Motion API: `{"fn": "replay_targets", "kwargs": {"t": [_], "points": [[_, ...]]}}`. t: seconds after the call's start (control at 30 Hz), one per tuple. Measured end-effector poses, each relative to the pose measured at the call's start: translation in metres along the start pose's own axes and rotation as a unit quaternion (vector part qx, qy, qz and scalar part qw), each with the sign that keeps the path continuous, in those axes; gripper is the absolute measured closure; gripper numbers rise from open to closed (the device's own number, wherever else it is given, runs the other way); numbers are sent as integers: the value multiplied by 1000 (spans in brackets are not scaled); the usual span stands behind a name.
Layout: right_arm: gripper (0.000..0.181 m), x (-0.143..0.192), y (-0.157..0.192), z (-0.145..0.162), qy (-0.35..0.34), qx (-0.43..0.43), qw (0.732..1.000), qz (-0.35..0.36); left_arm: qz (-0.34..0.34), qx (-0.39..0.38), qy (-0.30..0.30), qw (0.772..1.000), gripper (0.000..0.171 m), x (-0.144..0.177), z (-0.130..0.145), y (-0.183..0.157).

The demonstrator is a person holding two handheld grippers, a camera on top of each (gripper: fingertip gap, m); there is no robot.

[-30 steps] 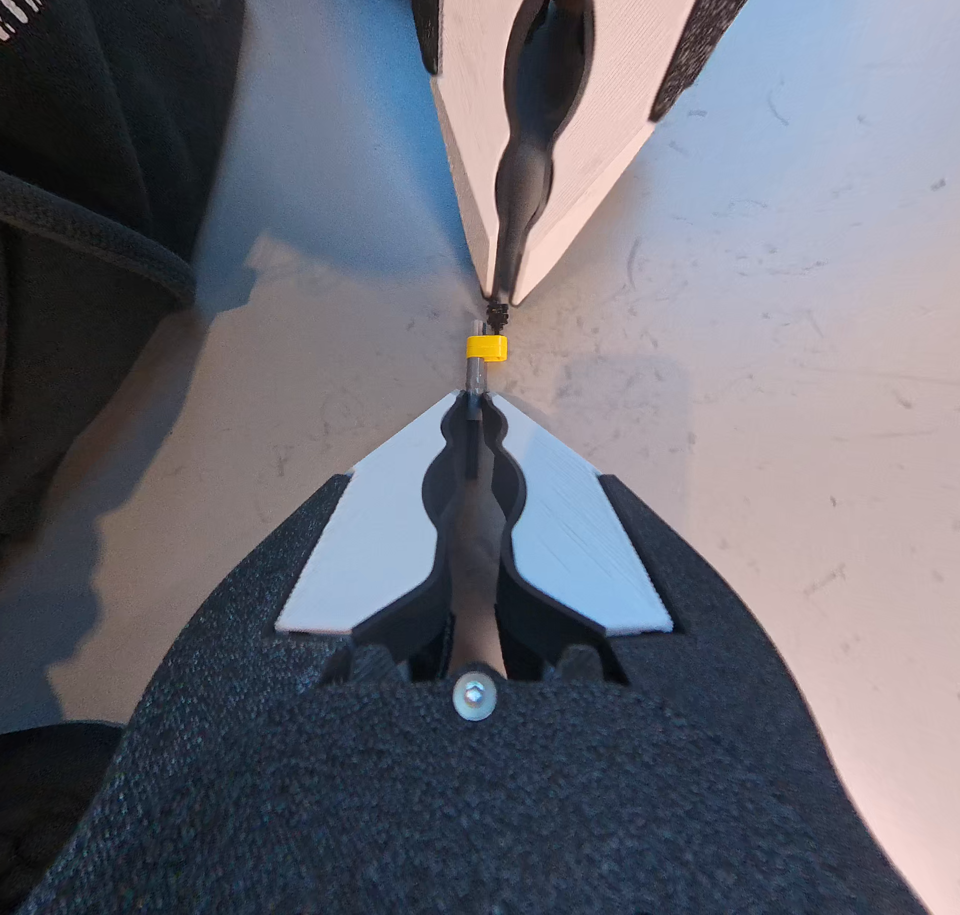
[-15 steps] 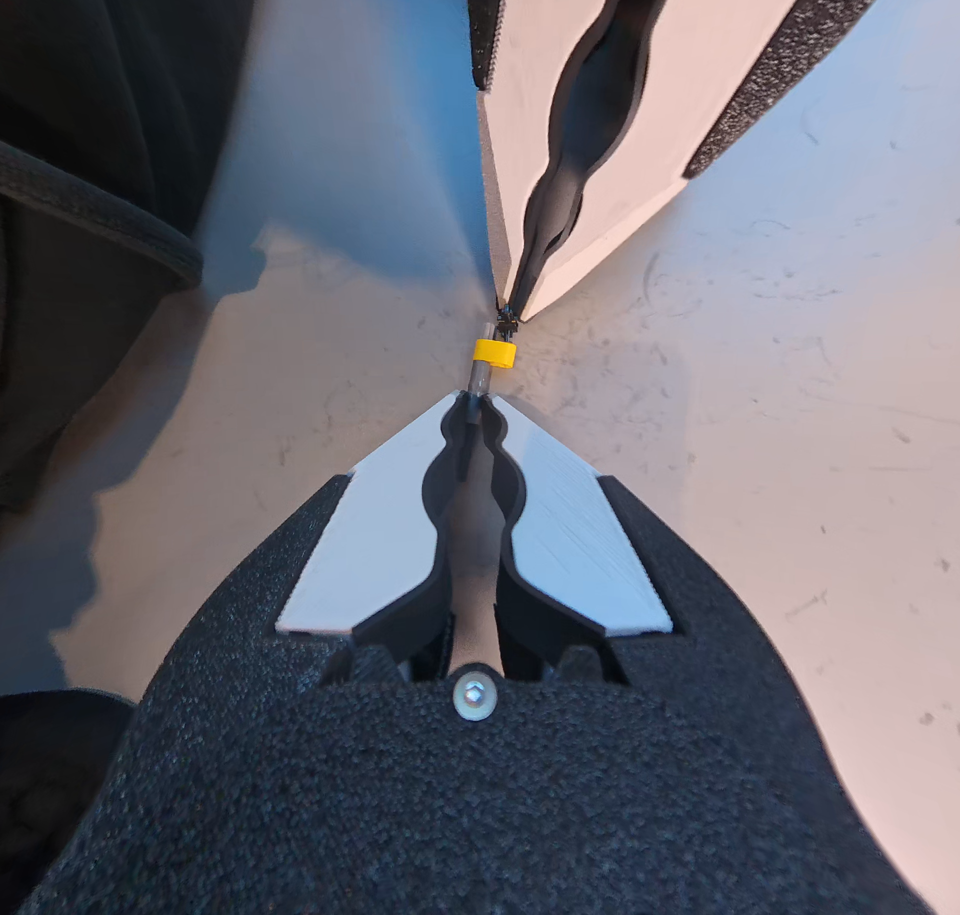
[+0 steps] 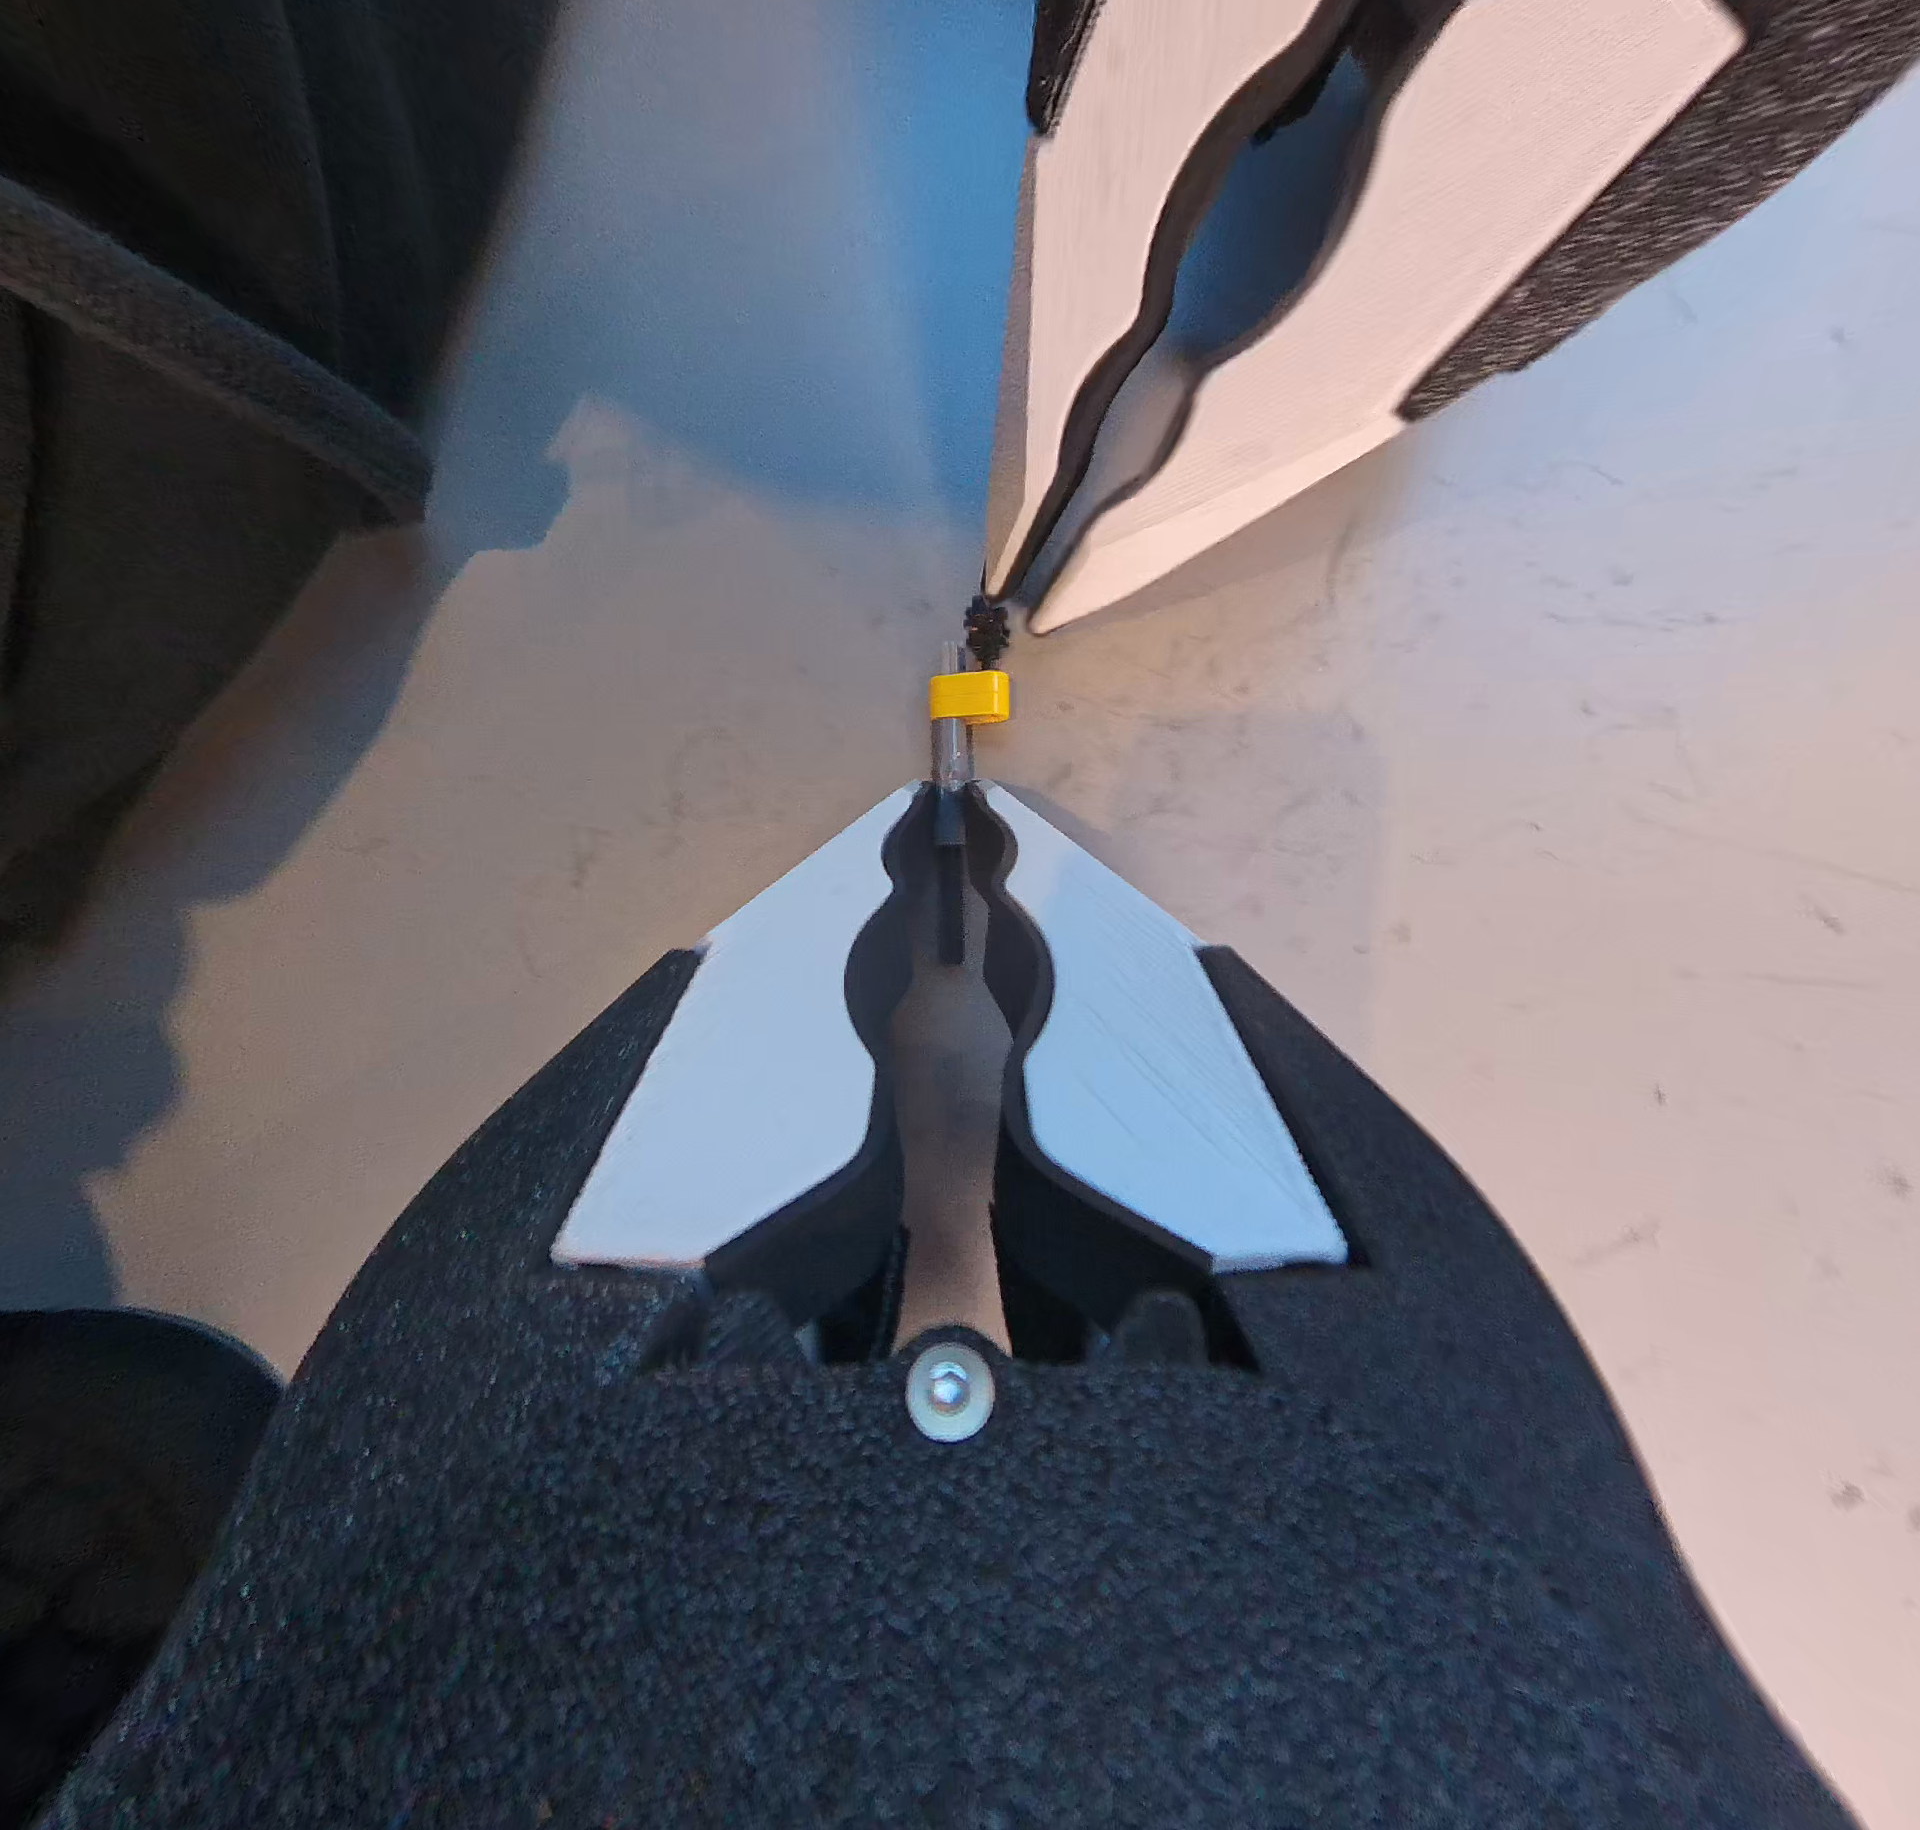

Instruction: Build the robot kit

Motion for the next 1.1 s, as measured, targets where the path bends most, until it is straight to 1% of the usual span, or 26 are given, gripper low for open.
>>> {"fn": "replay_targets", "kwargs": {"t": [0.07, 0.2, 0.27, 0.4, 0.5, 0.6, 0.83, 0.97, 1.1], "points": [[176, -1, 1, -1, 4, 8, 1000, -6, -5, -4, -4, 1000, 157, 3, 1, -2], [176, -3, 1, -3, 6, 35, 999, -30, -1, -29, -11, 1000, 146, 1, -1, -10], [176, -5, 2, -5, 2, 56, 997, -48, -3, -43, -5, 999, 145, -3, -2, -11], [176, -9, 7, -11, -8, 99, 991, -85, 12, -67, -2, 998, 147, -10, -5, -18], [176, -11, 11, -12, -1, 127, 987, -103, 22, -81, 13, 996, 151, -14, -3, -23], [176, -12, 15, -14, 0, 139, 983, -122, 22, -94, 16, 995, 151, -17, -4, -26], [176, -12, 19, -13, 1, 142, 980, -136, 25, -108, 18, 994, 152, -22, -6, -32], [176, -12, 19, -13, 12, 135, 981, -141, 16, -108, 17, 994, 155, -22, -7, -30], [176, -13, 19, -13, 8, 126, 982, -141, 6, -112, 17, 994, 156, -23, -7, -30]]}}
Point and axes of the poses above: each gripper's, where its closed fingertips meet, x back along the fingers, z out of its underside, y = z × x across the jaws, the point moved 2 cm from there along x, back along the fingers, and after that the axes turned 7 degrees about z, right-handed, at the moved point
